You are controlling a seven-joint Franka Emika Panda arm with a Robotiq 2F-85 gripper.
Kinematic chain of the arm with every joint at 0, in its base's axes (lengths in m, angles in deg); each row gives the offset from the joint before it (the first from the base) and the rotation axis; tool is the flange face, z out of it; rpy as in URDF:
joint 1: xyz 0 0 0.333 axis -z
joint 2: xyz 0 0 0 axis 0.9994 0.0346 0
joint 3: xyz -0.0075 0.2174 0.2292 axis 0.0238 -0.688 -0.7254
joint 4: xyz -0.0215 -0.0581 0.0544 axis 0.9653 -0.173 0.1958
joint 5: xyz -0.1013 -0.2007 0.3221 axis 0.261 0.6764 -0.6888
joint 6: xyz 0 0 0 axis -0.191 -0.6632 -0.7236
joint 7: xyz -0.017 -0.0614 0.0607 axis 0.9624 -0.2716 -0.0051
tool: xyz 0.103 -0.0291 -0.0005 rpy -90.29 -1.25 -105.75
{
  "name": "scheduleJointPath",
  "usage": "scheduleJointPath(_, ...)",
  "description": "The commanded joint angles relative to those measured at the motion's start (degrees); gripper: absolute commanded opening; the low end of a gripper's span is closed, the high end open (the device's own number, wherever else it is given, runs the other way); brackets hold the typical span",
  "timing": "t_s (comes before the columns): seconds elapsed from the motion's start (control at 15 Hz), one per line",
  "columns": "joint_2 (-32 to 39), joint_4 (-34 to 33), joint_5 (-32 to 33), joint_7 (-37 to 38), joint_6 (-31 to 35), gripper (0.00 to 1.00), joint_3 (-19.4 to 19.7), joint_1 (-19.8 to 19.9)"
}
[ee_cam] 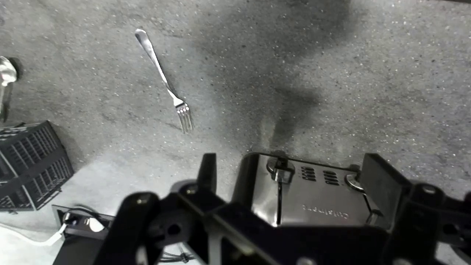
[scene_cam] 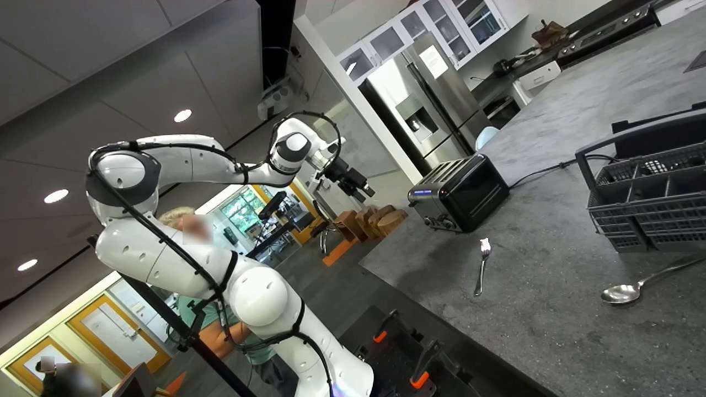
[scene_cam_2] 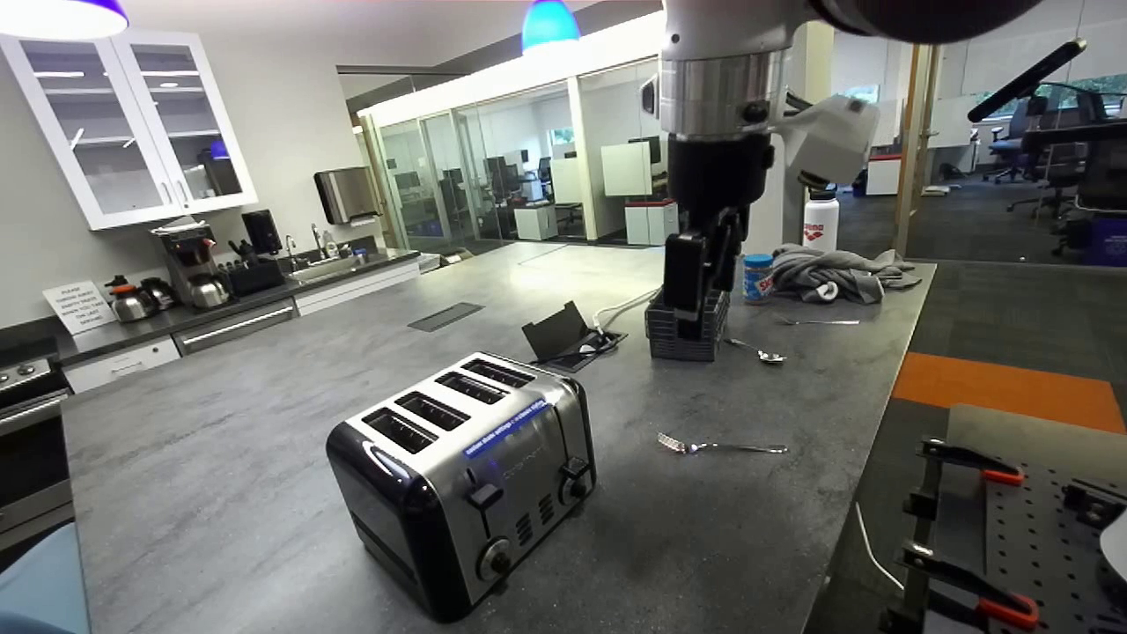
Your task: Push the right lever on the toaster upwards
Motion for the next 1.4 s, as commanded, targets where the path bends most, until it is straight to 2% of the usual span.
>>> scheduleJointPath(0.0,5.7,0.5,2.6,7.1,9.5,1.0,-2.7,-0.2)
scheduleJointPath(0.27,14.0,1.1,10.1,16.7,19.6,1.0,-4.8,1.2)
scheduleJointPath(0.6,24.4,0.4,20.8,24.5,30.0,1.0,-1.3,0.1)
scheduleJointPath(0.67,26.2,-0.1,23.4,26.5,31.4,1.0,-2.5,1.9)
scheduleJointPath(0.73,28.3,-0.9,24.8,27.3,32.2,1.0,-1.8,1.7)
scheduleJointPath(0.8,29.7,-1.6,23.5,26.2,31.9,1.0,-1.7,1.4)
scheduleJointPath(0.87,26.4,0.7,22.6,25.4,30.9,1.0,-1.9,1.2)
scheduleJointPath(1.2,29.7,-1.3,22.6,25.4,31.1,1.0,-1.8,1.2)
scheduleJointPath(1.33,31.1,-2.3,25.6,28.6,33.0,1.0,-1.0,0.8)
